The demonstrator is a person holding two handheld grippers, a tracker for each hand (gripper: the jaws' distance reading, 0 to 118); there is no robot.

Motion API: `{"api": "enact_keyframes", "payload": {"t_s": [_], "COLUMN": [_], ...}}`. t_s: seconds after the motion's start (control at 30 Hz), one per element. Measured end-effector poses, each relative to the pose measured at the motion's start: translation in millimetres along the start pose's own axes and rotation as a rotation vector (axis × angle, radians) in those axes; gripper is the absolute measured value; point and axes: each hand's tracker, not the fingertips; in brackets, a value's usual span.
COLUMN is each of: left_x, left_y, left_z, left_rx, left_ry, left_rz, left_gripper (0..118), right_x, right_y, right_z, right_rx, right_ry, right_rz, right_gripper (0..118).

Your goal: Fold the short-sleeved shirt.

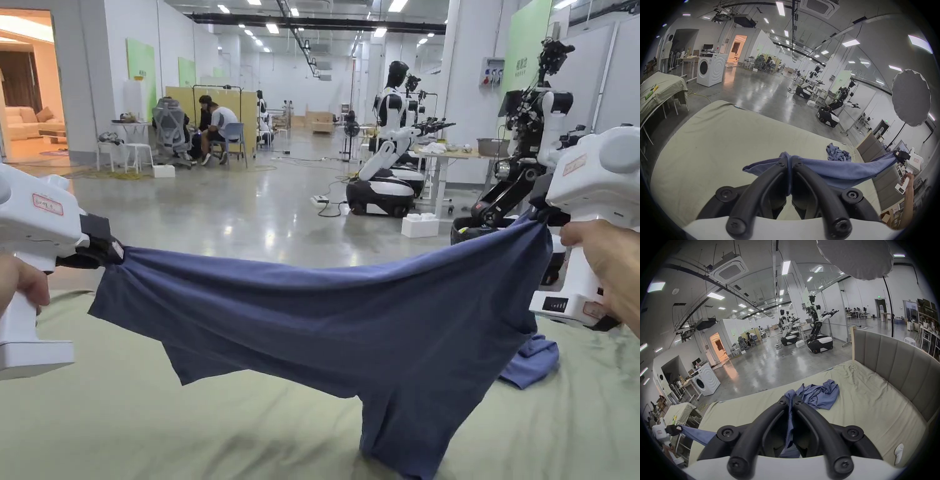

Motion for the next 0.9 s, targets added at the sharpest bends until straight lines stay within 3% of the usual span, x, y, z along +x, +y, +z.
{"api": "enact_keyframes", "payload": {"t_s": [0.27,0.4,0.5,0.57,0.67,0.9], "left_x": [-40,-57,-69,-73,-82,-95], "left_y": [-111,-197,-262,-298,-336,-349], "left_z": [20,36,52,66,91,154], "left_rx": [-0.095,-0.155,-0.21,-0.241,-0.274,-0.246], "left_ry": [-0.019,-0.02,-0.036,-0.041,-0.05,-0.089], "left_rz": [0.002,-0.001,0.025,0.0,0.039,0.095], "left_gripper": [2,2,2,2,2,2], "right_x": [57,94,117,129,156,194], "right_y": [-102,-188,-257,-293,-336,-364], "right_z": [30,58,84,103,138,203], "right_rx": [-0.081,-0.163,-0.224,-0.27,-0.29,-0.264], "right_ry": [0.041,0.076,0.062,0.055,0.044,0.07], "right_rz": [0.014,-0.038,-0.017,0.042,-0.094,-0.121], "right_gripper": [3,3,3,3,3,3]}}
